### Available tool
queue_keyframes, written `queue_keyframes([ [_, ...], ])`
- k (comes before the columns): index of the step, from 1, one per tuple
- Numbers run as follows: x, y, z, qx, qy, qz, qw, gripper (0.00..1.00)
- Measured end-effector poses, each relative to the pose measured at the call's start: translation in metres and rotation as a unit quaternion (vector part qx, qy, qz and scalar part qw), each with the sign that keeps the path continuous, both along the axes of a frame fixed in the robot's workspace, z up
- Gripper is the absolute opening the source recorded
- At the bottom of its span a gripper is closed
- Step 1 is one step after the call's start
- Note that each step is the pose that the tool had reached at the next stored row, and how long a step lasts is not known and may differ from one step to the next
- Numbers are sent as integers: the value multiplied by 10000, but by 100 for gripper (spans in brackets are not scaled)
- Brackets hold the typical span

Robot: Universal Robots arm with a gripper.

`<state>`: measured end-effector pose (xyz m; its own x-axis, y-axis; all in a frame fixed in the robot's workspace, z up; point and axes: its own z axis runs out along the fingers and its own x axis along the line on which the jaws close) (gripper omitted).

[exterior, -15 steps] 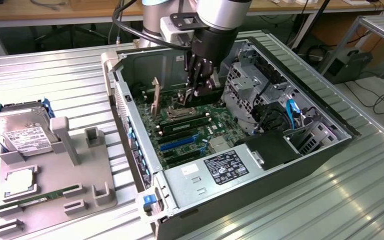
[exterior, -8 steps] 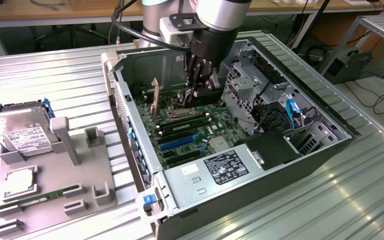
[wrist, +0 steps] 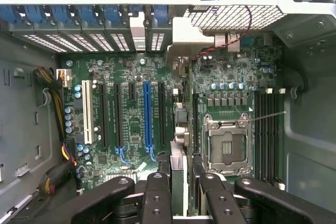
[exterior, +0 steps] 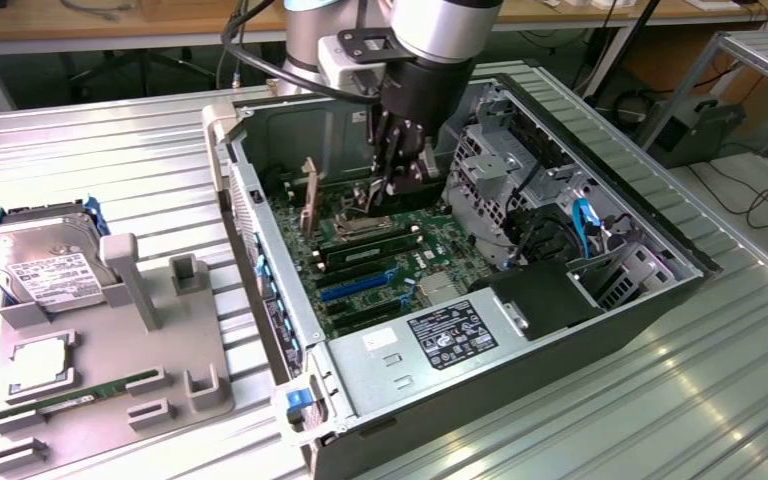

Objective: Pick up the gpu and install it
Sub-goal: 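Insert the gpu into the slot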

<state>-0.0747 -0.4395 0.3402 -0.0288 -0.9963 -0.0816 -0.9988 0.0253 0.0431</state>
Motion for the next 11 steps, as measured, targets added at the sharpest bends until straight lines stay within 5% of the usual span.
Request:
queue_keyframes([
  [11,-23,-14,-19,0,0,0,10000,26],
])
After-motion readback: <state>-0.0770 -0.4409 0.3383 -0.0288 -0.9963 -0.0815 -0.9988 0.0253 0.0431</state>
